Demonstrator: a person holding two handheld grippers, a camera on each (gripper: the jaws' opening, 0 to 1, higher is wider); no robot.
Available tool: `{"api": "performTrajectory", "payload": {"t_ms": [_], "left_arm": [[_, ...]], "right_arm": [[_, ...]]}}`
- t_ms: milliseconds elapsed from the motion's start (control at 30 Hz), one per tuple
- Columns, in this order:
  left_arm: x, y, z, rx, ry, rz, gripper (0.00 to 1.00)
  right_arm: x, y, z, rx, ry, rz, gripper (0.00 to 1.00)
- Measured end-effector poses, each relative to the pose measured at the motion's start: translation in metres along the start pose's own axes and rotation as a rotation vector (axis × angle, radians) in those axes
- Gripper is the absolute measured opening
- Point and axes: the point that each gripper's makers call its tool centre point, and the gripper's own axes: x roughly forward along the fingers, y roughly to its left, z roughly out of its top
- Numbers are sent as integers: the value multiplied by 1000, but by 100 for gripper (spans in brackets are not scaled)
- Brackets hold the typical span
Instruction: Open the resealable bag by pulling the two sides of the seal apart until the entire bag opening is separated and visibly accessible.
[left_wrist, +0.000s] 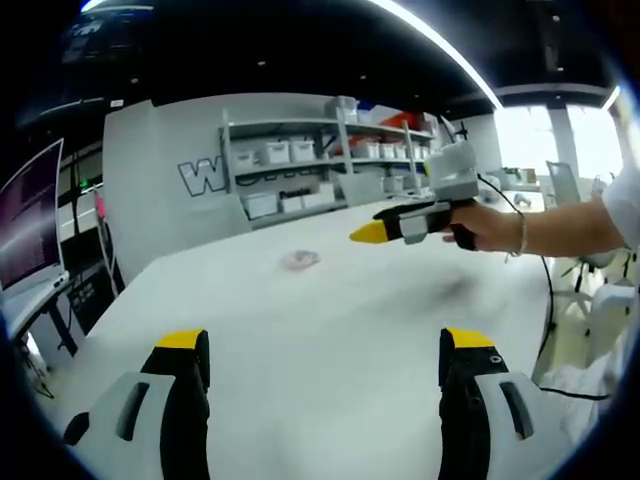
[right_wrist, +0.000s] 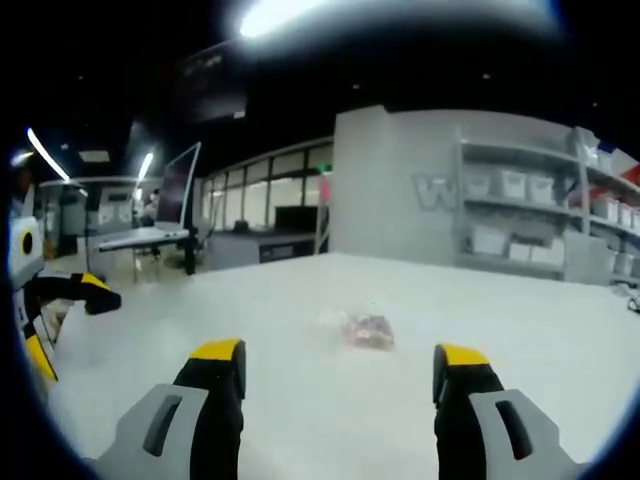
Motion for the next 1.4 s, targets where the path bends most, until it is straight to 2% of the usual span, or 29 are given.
{"api": "performTrajectory", "payload": {"t_ms": [367, 1033, 1400], "left_arm": [[-3, -1, 0, 0, -3, 1, 93], [-4, -3, -2, -1, -2, 1, 92], [-6, -4, -1, 2, -3, 4, 92]], "right_arm": [[-12, 2, 3, -8, -12, 0, 77], [-39, -7, -6, 18, -22, -30, 77], [-51, -2, -6, 20, -33, -27, 77]]}}
